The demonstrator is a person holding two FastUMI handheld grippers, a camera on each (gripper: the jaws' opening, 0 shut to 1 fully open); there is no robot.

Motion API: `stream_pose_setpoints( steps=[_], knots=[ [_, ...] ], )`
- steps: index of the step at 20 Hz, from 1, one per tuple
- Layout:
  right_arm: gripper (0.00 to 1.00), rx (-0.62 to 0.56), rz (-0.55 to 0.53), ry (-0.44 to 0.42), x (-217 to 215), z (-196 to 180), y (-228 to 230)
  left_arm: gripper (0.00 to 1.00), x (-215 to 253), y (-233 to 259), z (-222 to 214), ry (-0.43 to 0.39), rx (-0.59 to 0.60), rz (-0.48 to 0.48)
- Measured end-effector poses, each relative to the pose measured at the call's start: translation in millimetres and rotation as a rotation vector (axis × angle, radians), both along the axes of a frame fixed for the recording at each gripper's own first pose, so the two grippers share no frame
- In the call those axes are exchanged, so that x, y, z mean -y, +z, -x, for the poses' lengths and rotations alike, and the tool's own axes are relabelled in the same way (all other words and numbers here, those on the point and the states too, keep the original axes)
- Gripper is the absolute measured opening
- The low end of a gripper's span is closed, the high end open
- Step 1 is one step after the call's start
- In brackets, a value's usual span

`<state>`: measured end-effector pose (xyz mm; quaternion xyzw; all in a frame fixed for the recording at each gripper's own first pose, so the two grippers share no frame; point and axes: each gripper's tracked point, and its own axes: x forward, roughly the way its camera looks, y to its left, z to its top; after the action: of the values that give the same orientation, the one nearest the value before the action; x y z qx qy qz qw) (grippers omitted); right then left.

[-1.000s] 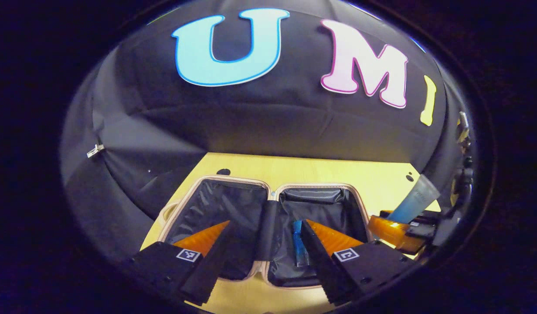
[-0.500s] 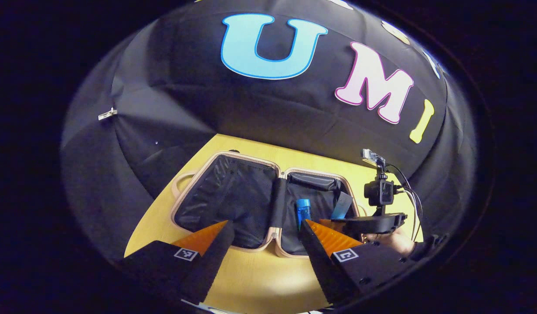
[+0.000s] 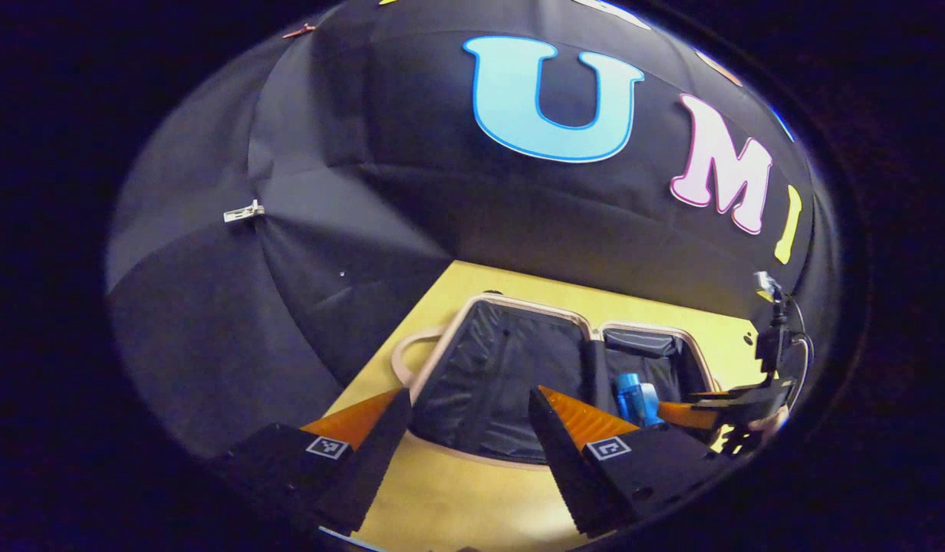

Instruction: First open the suitcase, pack the skin care products into it, and then close the suitcase.

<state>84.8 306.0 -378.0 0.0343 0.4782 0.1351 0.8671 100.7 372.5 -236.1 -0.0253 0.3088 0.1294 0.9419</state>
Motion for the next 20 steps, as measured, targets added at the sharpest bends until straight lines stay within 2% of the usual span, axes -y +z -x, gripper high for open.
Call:
stream_pose_setpoints(
  steps=[1, 3, 5, 8, 9, 10, 12, 14, 15, 16, 18, 19, 20],
  knots=[
    [0.98, 0.037, -0.014, -0.007, 3.6, -0.2, 14.4, 0.96, -16.3, -4.0, -10.8, 0.012, 0.006, 0.007],
    [0.98, 0.131, -0.061, -0.036, 10.3, 5.2, 45.3, 0.96, -43.1, -22.4, -30.0, 0.004, -0.013, 0.037],
    [0.98, 0.199, -0.079, -0.031, 18.4, 24.2, 69.4, 0.95, -64.3, -47.8, -56.6, -0.02, -0.025, 0.08],
    [0.98, 0.292, -0.043, -0.006, 36.9, 49.6, 88.4, 0.95, -80.7, -81.9, -82.5, -0.007, -0.059, 0.266],
    [0.98, 0.325, -0.035, 0.003, 41.1, 54.4, 93.3, 0.9, -86.8, -91.4, -91.1, 0.009, -0.059, 0.327],
    [0.97, 0.344, -0.024, 0.01, 44.6, 61.0, 95.1, 0.95, -97.5, -103.1, -95.1, 0.036, -0.065, 0.369],
    [0.97, 0.347, -0.017, 0.021, 47.8, 71.7, 93.4, 0.94, -116.1, -125.6, -101.8, 0.077, -0.089, 0.431],
    [0.97, 0.312, -0.018, 0.014, 50.7, 83.9, 85.3, 0.9, -116.6, -138.5, -103.1, 0.081, -0.119, 0.529],
    [0.97, 0.296, -0.024, 0.004, 51.6, 89.9, 80.6, 0.92, -111.9, -140.6, -102.5, 0.082, -0.136, 0.574],
    [0.98, 0.284, -0.026, -0.004, 53.3, 93.6, 76.8, 0.83, -107.6, -145.4, -103.5, 0.075, -0.143, 0.603],
    [0.98, 0.261, -0.022, -0.009, 55.8, 103.6, 67.6, 0.75, -100.6, -154.0, -107.0, 0.063, -0.161, 0.602],
    [0.98, 0.251, -0.02, -0.008, 56.5, 107.5, 64.6, 0.59, -105.9, -158.7, -106.8, 0.079, -0.181, 0.551],
    [0.98, 0.242, -0.02, -0.004, 57.2, 111.1, 63.0, 0.39, -113.7, -162.9, -104.5, 0.099, -0.199, 0.49]
  ],
)
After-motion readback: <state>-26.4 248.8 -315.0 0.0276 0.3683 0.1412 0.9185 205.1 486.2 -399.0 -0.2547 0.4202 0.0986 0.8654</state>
